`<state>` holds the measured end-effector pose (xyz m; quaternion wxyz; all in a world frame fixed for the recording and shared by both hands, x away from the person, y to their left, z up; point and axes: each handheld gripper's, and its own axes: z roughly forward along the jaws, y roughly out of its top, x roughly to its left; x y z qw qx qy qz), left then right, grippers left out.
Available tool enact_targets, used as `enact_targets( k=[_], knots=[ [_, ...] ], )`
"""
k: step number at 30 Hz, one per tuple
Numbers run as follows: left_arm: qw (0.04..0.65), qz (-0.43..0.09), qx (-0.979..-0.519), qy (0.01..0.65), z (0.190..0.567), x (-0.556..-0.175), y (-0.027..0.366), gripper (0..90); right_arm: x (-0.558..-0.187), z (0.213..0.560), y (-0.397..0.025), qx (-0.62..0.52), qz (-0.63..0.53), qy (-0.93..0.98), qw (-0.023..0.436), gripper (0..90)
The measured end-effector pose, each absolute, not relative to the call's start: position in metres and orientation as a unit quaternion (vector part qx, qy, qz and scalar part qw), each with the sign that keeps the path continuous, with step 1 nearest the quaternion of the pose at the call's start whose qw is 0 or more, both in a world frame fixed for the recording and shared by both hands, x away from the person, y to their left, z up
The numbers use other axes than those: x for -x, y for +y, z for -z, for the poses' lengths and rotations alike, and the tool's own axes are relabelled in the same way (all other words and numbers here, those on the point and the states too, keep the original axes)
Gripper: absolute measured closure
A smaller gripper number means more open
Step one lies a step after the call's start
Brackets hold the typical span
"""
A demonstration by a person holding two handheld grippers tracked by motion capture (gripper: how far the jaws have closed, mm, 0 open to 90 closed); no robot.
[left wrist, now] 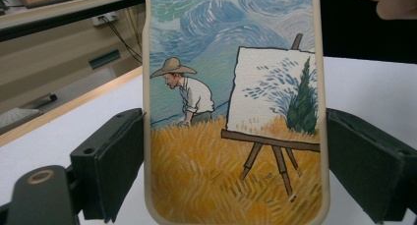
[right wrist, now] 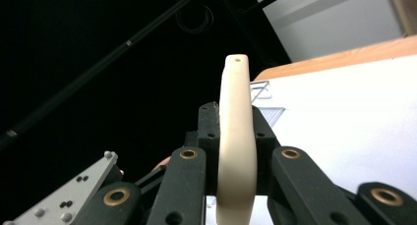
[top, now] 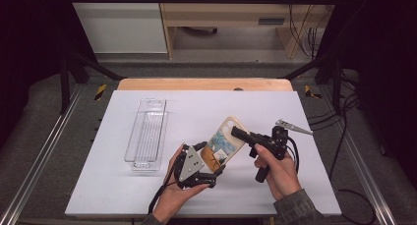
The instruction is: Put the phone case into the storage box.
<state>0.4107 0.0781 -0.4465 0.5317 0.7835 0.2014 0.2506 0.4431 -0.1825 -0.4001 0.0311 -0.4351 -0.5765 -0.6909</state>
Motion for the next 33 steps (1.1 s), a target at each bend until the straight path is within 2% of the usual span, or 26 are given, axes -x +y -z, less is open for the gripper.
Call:
enact_targets(
  k=[6,7,27,33],
  knots=[
    [0.530,-0.261,-0.781,0.200,0.447,-0.410,0.079,10.8,-0.434,0.388,-0.172,0.414,0.681,-0.604,-0.003,82.4],
    [0.533,-0.261,-0.779,0.202,0.447,-0.410,0.079,10.8,-0.433,0.387,-0.170,0.411,0.680,-0.607,-0.004,86.1],
    [0.539,-0.259,-0.773,0.210,0.454,-0.413,0.082,10.1,-0.427,0.375,-0.151,0.377,0.645,-0.660,-0.076,86.3],
    [0.553,-0.259,-0.763,0.213,0.452,-0.413,0.083,6.9,-0.426,0.374,-0.149,0.373,0.633,-0.672,-0.094,86.3]
  ],
)
